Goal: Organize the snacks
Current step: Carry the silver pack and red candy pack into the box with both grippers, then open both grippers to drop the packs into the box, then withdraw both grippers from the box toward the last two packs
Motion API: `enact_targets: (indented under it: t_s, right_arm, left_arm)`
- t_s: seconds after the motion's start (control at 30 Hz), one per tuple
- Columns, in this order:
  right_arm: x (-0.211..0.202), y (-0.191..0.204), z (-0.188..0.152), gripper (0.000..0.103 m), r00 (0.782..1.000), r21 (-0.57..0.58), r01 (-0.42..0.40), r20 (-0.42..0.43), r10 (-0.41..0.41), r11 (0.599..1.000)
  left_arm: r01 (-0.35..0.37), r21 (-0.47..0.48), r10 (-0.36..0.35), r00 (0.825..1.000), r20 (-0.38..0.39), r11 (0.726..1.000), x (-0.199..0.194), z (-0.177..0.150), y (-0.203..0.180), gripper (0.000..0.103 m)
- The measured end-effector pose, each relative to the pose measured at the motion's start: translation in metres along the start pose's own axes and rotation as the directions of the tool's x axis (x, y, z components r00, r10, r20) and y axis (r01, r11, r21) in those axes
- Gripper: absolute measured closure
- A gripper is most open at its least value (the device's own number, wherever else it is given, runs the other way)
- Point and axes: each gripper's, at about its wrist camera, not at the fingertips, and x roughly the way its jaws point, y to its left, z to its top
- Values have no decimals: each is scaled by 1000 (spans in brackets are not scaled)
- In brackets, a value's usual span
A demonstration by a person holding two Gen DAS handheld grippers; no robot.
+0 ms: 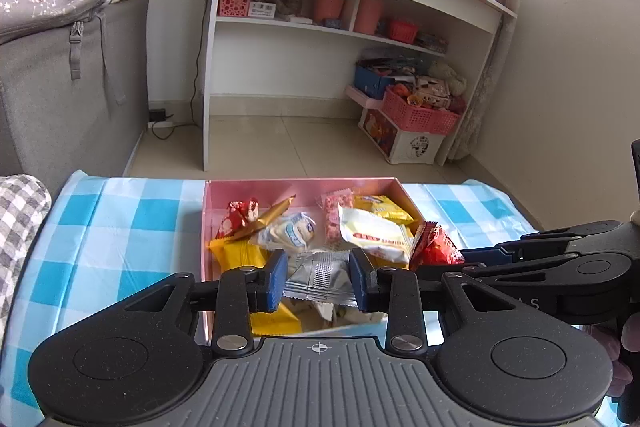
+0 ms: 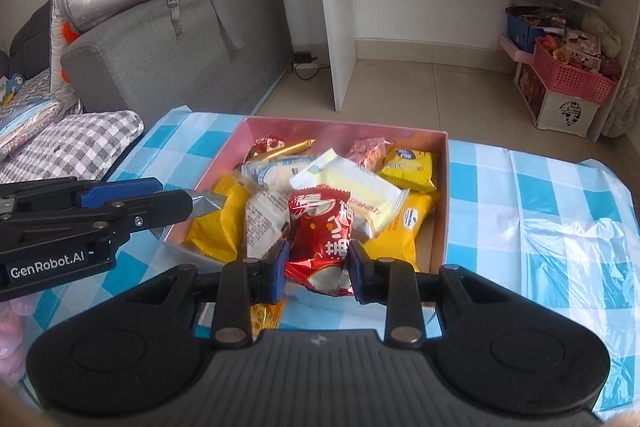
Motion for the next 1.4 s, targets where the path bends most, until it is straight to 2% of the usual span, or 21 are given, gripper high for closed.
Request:
enact_targets:
  t_s: [0.13, 0.2, 0.23, 0.37, 0.53, 0.63, 0.7, 0.73, 0.8, 0.9, 0.97, 1.1, 1.23, 1.4]
  right_arm:
    - [15, -5, 20, 75, 1000, 0, 8, 3, -8, 1000]
    - [25, -8, 29, 75, 1000, 12, 21, 2, -21, 1000]
    - [29, -10, 32, 75, 1000, 19, 27, -1, -27, 999]
    - [48, -17, 41, 75, 999, 38, 45, -27, -44, 998]
    - [61, -20, 44, 73, 996, 26, 74, -55, -73, 997]
    - [61, -22, 46, 70, 996, 26, 82, -49, -81, 996]
    - [59, -24, 48, 59, 995, 37, 91, -40, -89, 995]
    - [58, -25, 49, 57, 996, 44, 90, -34, -88, 995]
    - [54, -25, 50, 49, 996, 49, 88, -25, -87, 995]
    - [47, -23, 49, 46, 995, 37, 94, -18, -94, 995]
    - [43, -21, 48, 43, 995, 29, 103, -18, -102, 994]
    - [33, -19, 42, 36, 994, 20, 106, -12, -105, 994]
    - [21, -16, 35, 29, 994, 20, 107, -4, -107, 994]
    - [5, -11, 25, 21, 994, 20, 109, 6, -109, 994]
  left_arm:
    - [-4, -48, 5, 1000, 21, 999, 22, 12, 8, 72]
    - [-8, -49, 9, 1000, 25, 999, 34, 20, 9, 84]
    - [-16, -52, 17, 1000, 22, 999, 41, 25, 10, 86]
    - [-7, -85, 9, 1000, 14, 996, 64, 38, 16, 86]
    - [-4, -119, 1, 1000, -26, 993, 84, 39, 23, 86]
    - [-14, -103, 11, 999, -32, 995, 87, 36, 23, 82]
    - [-20, -95, 17, 999, -41, 995, 88, 34, 24, 82]
    - [-23, -93, 19, 999, -47, 995, 88, 34, 24, 81]
    - [-28, -93, 22, 998, -58, 995, 87, 33, 24, 77]
    - [-37, -91, 31, 997, -67, 995, 82, 31, 23, 68]
    - [-42, -93, 35, 997, -73, 995, 78, 29, 23, 57]
    - [-49, -87, 41, 995, -88, 995, 66, 23, 23, 50]
    - [-61, -74, 53, 993, -105, 995, 52, 15, 23, 36]
    - [-67, -52, 60, 990, -128, 996, 35, 7, 21, 28]
